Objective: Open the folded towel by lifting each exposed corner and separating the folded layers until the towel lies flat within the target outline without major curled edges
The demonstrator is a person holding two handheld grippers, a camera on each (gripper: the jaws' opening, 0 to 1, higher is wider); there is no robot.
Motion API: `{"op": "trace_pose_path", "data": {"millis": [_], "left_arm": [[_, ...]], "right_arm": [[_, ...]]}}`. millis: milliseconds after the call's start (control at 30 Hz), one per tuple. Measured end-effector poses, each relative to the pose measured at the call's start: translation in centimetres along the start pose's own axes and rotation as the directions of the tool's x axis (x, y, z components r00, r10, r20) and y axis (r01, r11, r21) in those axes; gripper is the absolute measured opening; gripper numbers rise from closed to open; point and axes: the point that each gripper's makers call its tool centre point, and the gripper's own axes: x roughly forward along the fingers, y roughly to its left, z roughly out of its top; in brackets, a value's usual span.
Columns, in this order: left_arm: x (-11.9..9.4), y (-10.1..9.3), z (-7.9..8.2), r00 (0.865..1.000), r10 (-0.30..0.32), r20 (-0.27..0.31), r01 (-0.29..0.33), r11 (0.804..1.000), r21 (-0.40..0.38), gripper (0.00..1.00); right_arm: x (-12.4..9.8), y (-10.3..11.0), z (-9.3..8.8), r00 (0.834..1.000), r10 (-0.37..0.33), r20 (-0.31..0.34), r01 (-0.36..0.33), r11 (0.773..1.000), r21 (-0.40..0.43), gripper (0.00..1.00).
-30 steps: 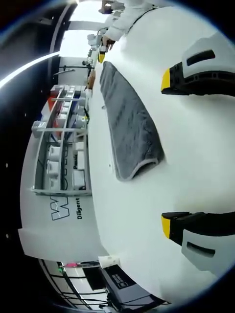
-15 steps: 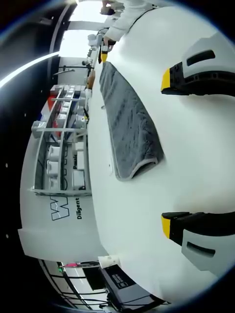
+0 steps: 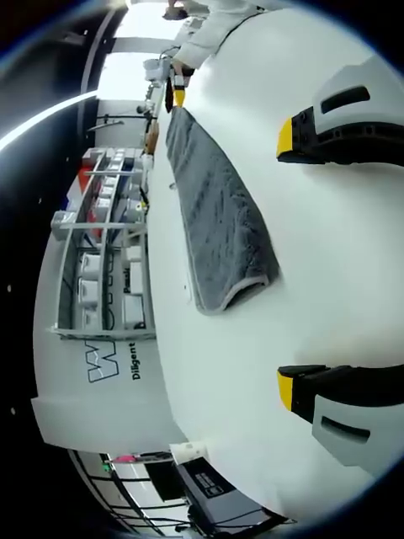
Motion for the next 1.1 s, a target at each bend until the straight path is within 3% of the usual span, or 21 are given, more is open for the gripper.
{"op": "trace_pose_path", "data": {"millis": [67,167,267,333,500,700,867,1000,1100], "left_arm": [[0.0,-0.3,0.1,1.000,-0.011,0.005,0.011,1.000,0.001,0.97],[0.0,-1.7,1.6,0.991,-0.093,0.097,0.097,0.994,-0.043,0.97],[0.5,-1.3,1.6,0.988,-0.099,0.118,0.111,0.988,-0.105,0.97],[1.1,-0.6,1.0,0.990,-0.096,0.098,0.112,0.979,-0.173,0.97],[2.4,0.6,2.0,0.994,-0.079,0.081,0.091,0.984,-0.156,0.96],[4.4,2.3,4.8,0.994,-0.058,0.088,0.072,0.983,-0.167,0.89],[6.2,3.7,6.6,0.999,-0.006,0.050,0.010,0.996,-0.087,0.83],[7.9,3.8,7.4,0.999,-0.021,0.032,0.023,0.998,-0.058,0.79],[9.3,3.1,7.6,0.996,-0.088,0.025,0.090,0.994,-0.059,0.73]], "right_arm": [[0.1,0.8,-0.1,1.000,0.029,-0.010,-0.029,1.000,-0.002,0.99],[0.2,1.6,0.1,0.998,0.057,-0.008,-0.058,0.998,-0.006,0.99],[-0.1,2.0,0.7,0.997,0.073,0.010,-0.073,0.997,-0.002,0.99],[-0.4,2.3,1.2,0.996,0.084,0.029,-0.084,0.996,0.001,0.99],[-0.6,2.6,1.5,0.994,0.100,0.045,-0.100,0.995,0.003,0.98],[-0.7,2.5,1.4,0.994,0.102,0.049,-0.103,0.995,0.015,0.96],[-0.7,2.6,1.2,0.993,0.107,0.044,-0.108,0.994,0.016,0.96],[-0.8,2.8,1.1,0.993,0.110,0.039,-0.111,0.994,0.013,0.95],[-1.0,2.8,1.2,0.993,0.109,0.042,-0.110,0.994,0.016,0.95]]}}
